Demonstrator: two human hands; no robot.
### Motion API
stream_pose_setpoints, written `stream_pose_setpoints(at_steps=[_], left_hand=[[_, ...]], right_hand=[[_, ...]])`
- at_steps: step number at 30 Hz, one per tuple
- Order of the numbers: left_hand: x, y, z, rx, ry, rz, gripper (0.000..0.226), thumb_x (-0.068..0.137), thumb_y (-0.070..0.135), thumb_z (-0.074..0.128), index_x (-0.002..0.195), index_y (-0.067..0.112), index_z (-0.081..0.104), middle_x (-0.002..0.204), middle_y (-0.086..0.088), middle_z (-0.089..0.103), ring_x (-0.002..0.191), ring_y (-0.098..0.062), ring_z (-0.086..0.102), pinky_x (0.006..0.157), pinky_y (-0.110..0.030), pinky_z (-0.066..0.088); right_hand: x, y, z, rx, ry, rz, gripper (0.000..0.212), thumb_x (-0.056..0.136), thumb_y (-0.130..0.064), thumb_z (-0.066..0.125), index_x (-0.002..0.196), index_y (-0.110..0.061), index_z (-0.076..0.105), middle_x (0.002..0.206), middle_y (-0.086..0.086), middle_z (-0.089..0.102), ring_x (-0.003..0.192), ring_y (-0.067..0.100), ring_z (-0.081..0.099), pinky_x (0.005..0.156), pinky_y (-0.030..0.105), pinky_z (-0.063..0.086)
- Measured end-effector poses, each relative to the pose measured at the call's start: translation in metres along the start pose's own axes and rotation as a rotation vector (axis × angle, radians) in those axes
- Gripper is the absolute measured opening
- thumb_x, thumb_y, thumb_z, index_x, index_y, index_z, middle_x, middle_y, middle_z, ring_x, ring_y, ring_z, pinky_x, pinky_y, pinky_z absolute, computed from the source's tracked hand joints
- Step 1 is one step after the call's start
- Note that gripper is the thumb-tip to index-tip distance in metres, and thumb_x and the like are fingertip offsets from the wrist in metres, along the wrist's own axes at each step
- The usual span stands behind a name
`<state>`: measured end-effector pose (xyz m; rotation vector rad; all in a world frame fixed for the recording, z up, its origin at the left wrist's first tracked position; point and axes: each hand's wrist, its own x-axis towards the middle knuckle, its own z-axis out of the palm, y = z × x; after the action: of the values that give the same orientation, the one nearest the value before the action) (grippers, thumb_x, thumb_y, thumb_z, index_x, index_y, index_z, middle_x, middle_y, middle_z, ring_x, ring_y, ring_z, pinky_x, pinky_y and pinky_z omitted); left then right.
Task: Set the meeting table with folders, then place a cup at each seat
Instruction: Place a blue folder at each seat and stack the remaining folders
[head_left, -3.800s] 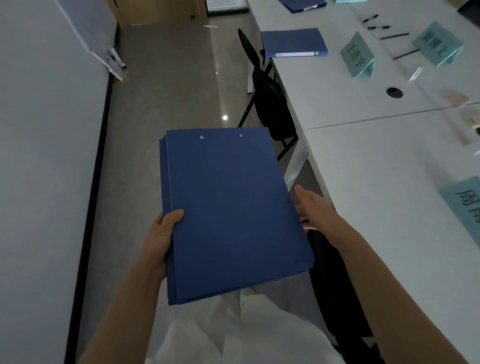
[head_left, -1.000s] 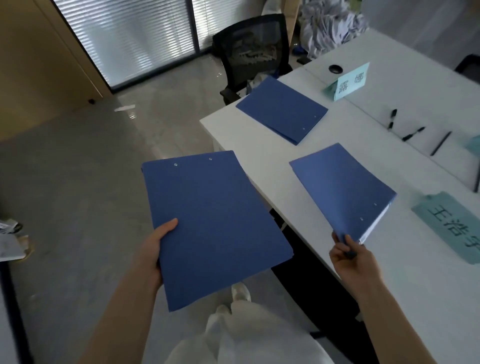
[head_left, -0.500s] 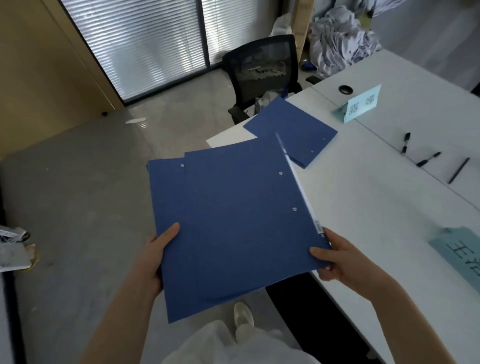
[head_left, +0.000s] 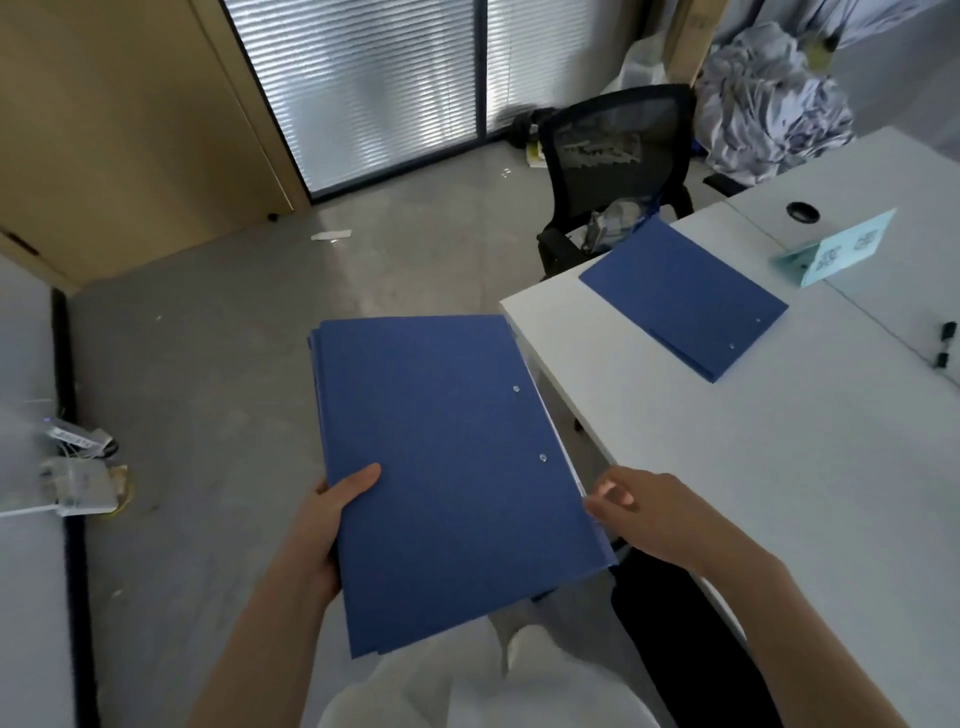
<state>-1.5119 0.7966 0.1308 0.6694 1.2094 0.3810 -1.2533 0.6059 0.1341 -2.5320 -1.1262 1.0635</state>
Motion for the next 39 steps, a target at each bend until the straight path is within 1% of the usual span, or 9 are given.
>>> stream_pose_setpoints(at_steps=[4, 9, 11, 18, 25, 28, 31, 35, 39], left_hand=[[0.032, 0.045, -0.038, 0.006, -0.03, -0.01, 0.064, 0.067, 0.025, 0.081, 0.125, 0.013, 0.058, 0.111, -0.014, 0.072, 0.093, -0.039, 0.071, 0.069, -0.05, 0.058], [0.064, 0.102, -0.07, 0.018, -0.072, -0.017, 0.054, 0.072, 0.027, 0.073, 0.122, 0.011, 0.06, 0.109, -0.015, 0.073, 0.093, -0.038, 0.071, 0.069, -0.048, 0.058], [0.08, 0.124, -0.08, 0.017, -0.076, -0.011, 0.054, 0.073, 0.025, 0.075, 0.123, 0.01, 0.06, 0.109, -0.015, 0.072, 0.093, -0.038, 0.07, 0.069, -0.047, 0.059], [0.133, 0.185, -0.09, 0.055, -0.095, 0.013, 0.067, 0.066, 0.027, 0.082, 0.128, 0.014, 0.057, 0.113, -0.013, 0.071, 0.097, -0.038, 0.07, 0.075, -0.05, 0.058], [0.2, 0.247, -0.043, 0.105, -0.126, -0.019, 0.043, 0.079, 0.028, 0.067, 0.118, 0.01, 0.063, 0.106, -0.016, 0.073, 0.094, -0.039, 0.07, 0.08, -0.052, 0.055], [0.231, 0.283, -0.014, 0.104, -0.131, -0.026, 0.027, 0.087, 0.028, 0.063, 0.109, 0.012, 0.065, 0.098, -0.013, 0.076, 0.083, -0.034, 0.072, 0.074, -0.048, 0.055], [0.263, 0.321, 0.018, 0.104, -0.141, -0.022, 0.03, 0.086, 0.027, 0.062, 0.11, 0.01, 0.065, 0.099, -0.014, 0.075, 0.079, -0.033, 0.073, 0.071, -0.046, 0.055], [0.302, 0.365, 0.056, 0.09, -0.161, -0.001, 0.027, 0.087, 0.024, 0.062, 0.109, 0.008, 0.065, 0.093, -0.013, 0.076, 0.074, -0.032, 0.073, 0.073, -0.046, 0.055], [0.34, 0.396, 0.089, 0.094, -0.195, -0.02, 0.029, 0.086, 0.024, 0.063, 0.11, 0.009, 0.066, 0.098, -0.014, 0.075, 0.078, -0.032, 0.073, 0.075, -0.046, 0.054]], right_hand=[[0.04, -0.062, 0.011, 0.219, 0.054, 0.026, 0.045, 0.097, -0.049, 0.034, 0.092, -0.014, 0.062, 0.092, 0.001, 0.066, 0.088, 0.02, 0.062, 0.081, 0.033, 0.047], [0.084, -0.137, 0.031, 0.752, -0.152, 0.087, 0.045, 0.099, -0.051, 0.026, 0.113, -0.029, 0.063, 0.115, -0.012, 0.066, 0.104, 0.004, 0.062, 0.096, 0.028, 0.045], [0.103, -0.16, 0.037, 0.88, -0.136, 0.14, 0.049, 0.098, -0.054, 0.027, 0.12, -0.026, 0.062, 0.12, -0.011, 0.065, 0.111, 0.007, 0.06, 0.106, 0.035, 0.04], [0.158, -0.211, 0.034, 0.96, -0.117, 0.247, 0.059, 0.094, -0.063, 0.026, 0.126, -0.026, 0.059, 0.121, -0.008, 0.065, 0.11, 0.011, 0.061, 0.107, 0.04, 0.04], [0.243, -0.238, -0.017, 0.95, 0.012, 0.271, 0.051, 0.098, -0.053, 0.025, 0.108, -0.023, 0.064, 0.106, -0.003, 0.068, 0.096, 0.015, 0.066, 0.093, 0.035, 0.047], [0.286, -0.245, -0.049, 0.923, 0.083, 0.283, 0.05, 0.098, -0.053, 0.027, 0.109, -0.017, 0.06, 0.108, -0.001, 0.063, 0.098, 0.019, 0.062, 0.094, 0.036, 0.044], [0.331, -0.247, -0.081, 0.944, 0.113, 0.278, 0.05, 0.097, -0.055, 0.029, 0.112, -0.019, 0.06, 0.108, 0.0, 0.064, 0.097, 0.018, 0.062, 0.093, 0.036, 0.045], [0.378, -0.252, -0.126, 0.979, 0.164, 0.275, 0.038, 0.098, -0.051, 0.032, 0.103, -0.023, 0.057, 0.096, -0.004, 0.062, 0.085, 0.012, 0.06, 0.083, 0.029, 0.041], [0.416, -0.248, -0.161, 1.013, 0.181, 0.33, 0.044, 0.095, -0.054, 0.038, 0.094, -0.018, 0.064, 0.091, -0.002, 0.066, 0.084, 0.016, 0.063, 0.075, 0.03, 0.046]])
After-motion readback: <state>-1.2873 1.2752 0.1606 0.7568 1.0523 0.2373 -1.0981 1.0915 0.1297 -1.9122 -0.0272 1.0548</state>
